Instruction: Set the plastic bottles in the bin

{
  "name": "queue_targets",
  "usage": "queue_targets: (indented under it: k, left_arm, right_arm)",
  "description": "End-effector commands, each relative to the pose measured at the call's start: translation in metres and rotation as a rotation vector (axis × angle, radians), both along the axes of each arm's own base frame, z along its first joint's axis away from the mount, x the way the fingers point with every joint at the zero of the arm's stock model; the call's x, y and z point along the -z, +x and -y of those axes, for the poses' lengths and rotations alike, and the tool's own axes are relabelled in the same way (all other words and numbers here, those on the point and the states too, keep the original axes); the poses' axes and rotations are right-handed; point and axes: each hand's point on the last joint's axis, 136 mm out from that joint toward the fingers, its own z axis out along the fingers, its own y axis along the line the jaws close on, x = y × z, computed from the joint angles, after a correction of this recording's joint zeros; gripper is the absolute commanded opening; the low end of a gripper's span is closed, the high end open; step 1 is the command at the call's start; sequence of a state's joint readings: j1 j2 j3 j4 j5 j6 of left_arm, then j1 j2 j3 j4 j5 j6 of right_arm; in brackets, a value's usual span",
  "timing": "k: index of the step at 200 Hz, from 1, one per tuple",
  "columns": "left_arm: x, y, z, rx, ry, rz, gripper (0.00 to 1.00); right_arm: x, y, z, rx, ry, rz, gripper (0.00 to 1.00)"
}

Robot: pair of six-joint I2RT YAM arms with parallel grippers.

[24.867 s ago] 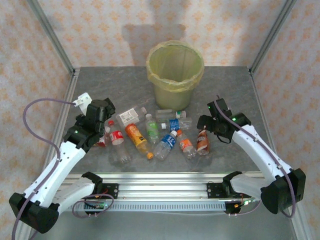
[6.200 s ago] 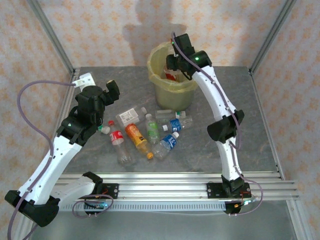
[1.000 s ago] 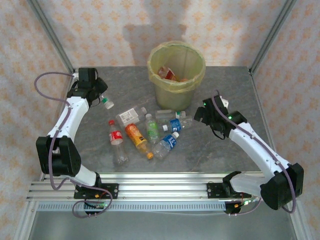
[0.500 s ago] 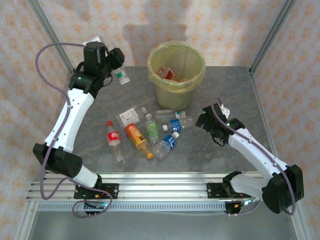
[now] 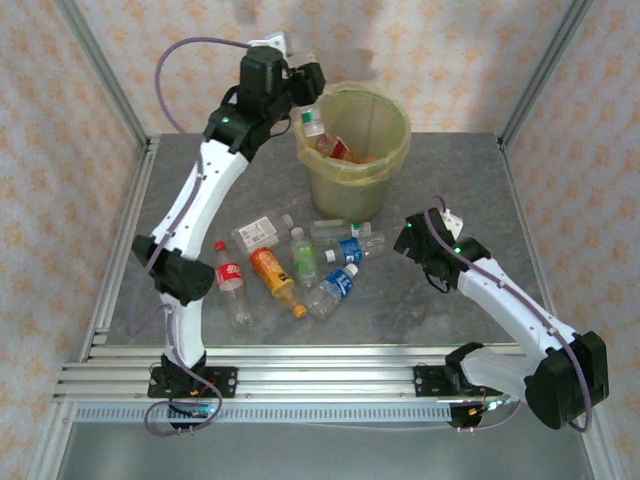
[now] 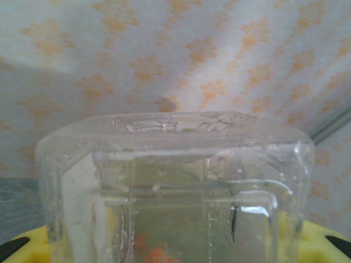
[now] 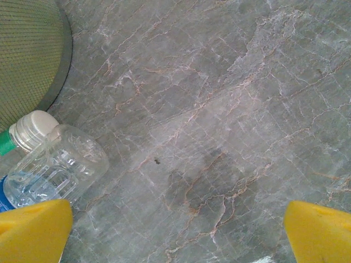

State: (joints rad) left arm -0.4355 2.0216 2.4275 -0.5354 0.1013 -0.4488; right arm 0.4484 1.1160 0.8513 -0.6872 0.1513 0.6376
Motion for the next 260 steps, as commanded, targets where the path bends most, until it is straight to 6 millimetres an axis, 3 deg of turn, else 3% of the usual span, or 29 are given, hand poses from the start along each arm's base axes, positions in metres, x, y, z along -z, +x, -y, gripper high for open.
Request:
queue_targets:
  k: [1, 57, 94, 142, 183, 260]
  left_arm:
    - [-0.018, -0.008, 0.035, 0.114, 0.024, 0.070, 0.38]
    - [-0.011, -0.002, 0.098, 0.275, 0.055, 0.175, 0.38]
    - [0.007, 0.000, 0.117, 0.326, 0.113, 0.186, 0.38]
    - [0.033, 0.010, 0.123, 0.329, 0.205, 0.174, 0.39]
    - [0.055, 0.025, 0.113, 0.255, 0.305, 0.153, 0.40]
    - [0.070, 0.054, 0.093, 0.117, 0.453, 0.200, 0.49]
  right_arm:
    - [0.001, 0.001, 0.005, 0.029, -0.011, 0.018, 0.99]
    - [0.004, -0.001, 0.005, 0.031, -0.006, 0.006, 0.99]
    - [0.002, 0.002, 0.000, 0.013, 0.006, 0.009, 0.99]
    - [-0.002, 0.005, -0.002, 0.006, 0.007, 0.014, 0.99]
    - [-0.001, 0.005, -0.001, 0.007, 0.003, 0.011, 0.99]
    - [0.001, 0.003, -0.002, 0.008, 0.009, 0.002, 0.99]
